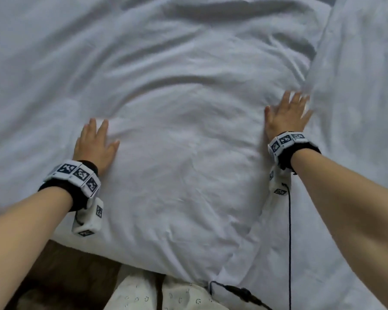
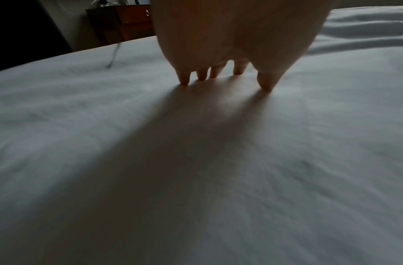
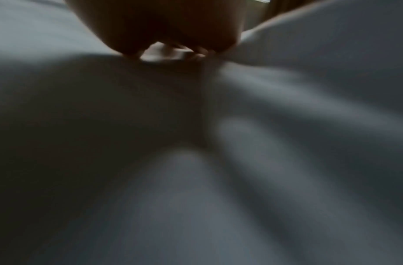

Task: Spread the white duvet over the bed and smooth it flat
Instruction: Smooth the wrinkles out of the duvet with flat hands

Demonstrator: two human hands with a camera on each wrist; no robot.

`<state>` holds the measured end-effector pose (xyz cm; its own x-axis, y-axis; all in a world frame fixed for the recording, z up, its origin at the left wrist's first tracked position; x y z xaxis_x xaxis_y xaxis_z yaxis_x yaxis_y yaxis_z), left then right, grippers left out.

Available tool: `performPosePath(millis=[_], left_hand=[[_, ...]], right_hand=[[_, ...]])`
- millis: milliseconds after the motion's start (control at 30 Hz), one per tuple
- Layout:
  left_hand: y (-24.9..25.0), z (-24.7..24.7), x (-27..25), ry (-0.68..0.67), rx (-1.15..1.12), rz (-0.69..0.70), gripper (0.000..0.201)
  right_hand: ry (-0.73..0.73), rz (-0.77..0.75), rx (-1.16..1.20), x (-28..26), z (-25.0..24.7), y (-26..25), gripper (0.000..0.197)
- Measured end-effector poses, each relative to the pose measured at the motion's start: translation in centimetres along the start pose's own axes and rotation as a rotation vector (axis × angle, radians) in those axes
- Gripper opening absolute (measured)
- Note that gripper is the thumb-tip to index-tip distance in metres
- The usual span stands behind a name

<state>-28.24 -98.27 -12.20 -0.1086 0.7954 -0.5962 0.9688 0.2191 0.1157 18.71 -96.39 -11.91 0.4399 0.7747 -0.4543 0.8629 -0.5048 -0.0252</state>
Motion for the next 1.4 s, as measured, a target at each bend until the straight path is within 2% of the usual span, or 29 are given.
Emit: performPosePath(millis=[67, 100, 200, 233, 267, 300, 333, 467, 500, 567, 633, 733, 833, 900, 933, 1000, 1033, 1133, 1167, 1233, 1300, 1333, 1400], left_hand=[[-0.5, -0.3, 0.0, 0.016, -0.018, -0.011, 0.063], [-0.6, -0.4, 0.1, 0.018, -0.029, -0.022, 0.062], [-0.6, -1.4, 0.6, 0.043, -0.059, -0.038, 0.061], [-0.4, -1.8, 0.9, 0.055, -0.067, -0.032, 0.06], [0.0, -2.3, 1.3, 0.066, -0.077, -0.02, 0.059], [0.3, -2.8, 1.7, 0.075, -0.09, -0.011, 0.058], [0.6, -3.3, 2.1, 0.083, -0.103, -0.005, 0.058], [1.7, -4.7, 3.2, 0.112, -0.145, 0.028, 0.056], [1.6, -4.8, 3.2, 0.112, -0.154, 0.03, 0.056], [1.3, -4.6, 3.2, 0.103, -0.165, 0.033, 0.056], [0.7, -4.6, 3.0, 0.099, -0.17, 0.04, 0.056], [-1.4, -5.2, 3.0, 0.114, -0.17, 0.021, 0.056], [-4.4, -6.3, 3.3, 0.155, -0.169, -0.024, 0.053], [-5.8, -7.0, 3.6, 0.199, -0.169, -0.029, 0.051], [-6.5, -7.3, 3.6, 0.21, -0.173, -0.036, 0.051], [-7.2, -7.5, 3.6, 0.215, -0.185, -0.051, 0.05], [-7.3, -7.5, 3.5, 0.217, -0.19, -0.048, 0.051], [-6.8, -7.1, 3.1, 0.21, -0.207, -0.042, 0.051], [-6.7, -6.8, 2.9, 0.198, -0.214, -0.048, 0.052], [-6.3, -6.5, 2.6, 0.185, -0.226, -0.058, 0.053], [-6.0, -6.4, 2.5, 0.183, -0.226, -0.054, 0.052], [-6.0, -6.4, 2.4, 0.185, -0.225, -0.054, 0.052], [-6.1, -6.7, 2.4, 0.198, -0.211, -0.059, 0.051]], right_hand=[[-0.06, -0.088, 0.01, -1.1, 2.4, -5.4, 0.076], [-0.11, -0.195, 0.018, -2.8, 4.1, -9.2, 0.078], [-0.347, -0.704, -0.037, -13.1, 9.1, -21.1, 0.075], [-0.413, -0.862, -0.074, -16.8, 10.1, -23.7, 0.071], [-0.433, -0.955, -0.099, -18.8, 10.4, -24.9, 0.067], [-0.413, -0.972, -0.089, -18.7, 10.1, -25.2, 0.065], [-0.359, -0.904, -0.049, -16.8, 9.0, -24.4, 0.064], [-0.056, -0.305, -0.003, -4.0, 3.0, -14.5, 0.068], [-0.034, -0.206, -0.025, -1.9, 2.1, -12.2, 0.07], [-0.036, -0.135, -0.063, -0.2, 2.0, -10.5, 0.073], [-0.071, -0.185, -0.042, -1.9, 4.3, -13.4, 0.076], [-0.207, -0.398, -0.01, -9.8, 10.3, -22.1, 0.082], [-0.411, -0.851, -0.079, -21.8, 15.0, -29.8, 0.08], [-0.476, -1.162, -0.224, -27.7, 16.5, -31.1, 0.071], [-0.489, -1.229, -0.256, -28.3, 16.3, -31.1, 0.068], [-0.411, -1.174, -0.175, -24.8, 14.4, -30.7, 0.064], [-0.349, -1.062, -0.13, -21.3, 13.0, -29.9, 0.062], [-0.155, -0.514, -0.079, -8.8, 7.2, -24.3, 0.065], [-0.106, -0.373, -0.066, -5.9, 5.6, -22.3, 0.067], [-0.089, -0.244, -0.056, -3.2, 4.6, -20.6, 0.071], [-0.135, -0.316, -0.086, -4.8, 6.1, -23.2, 0.074], [-0.186, -0.417, -0.104, -7.0, 7.6, -25.6, 0.074], [-0.323, -0.739, -0.167, -13.8, 11.3, -31.1, 0.07]])
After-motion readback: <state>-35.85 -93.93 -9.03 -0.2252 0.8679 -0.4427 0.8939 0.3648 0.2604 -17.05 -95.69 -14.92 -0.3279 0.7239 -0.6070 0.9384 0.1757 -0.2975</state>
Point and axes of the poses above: each hand's wrist, its own x-axis towards the middle knuckle, its own z-axis out of the palm, y = z × x, the point moved 8 cm from there along x, towards the middle knuckle, and after that the axes turned 3 degrees about -y, right-handed, at the moved point
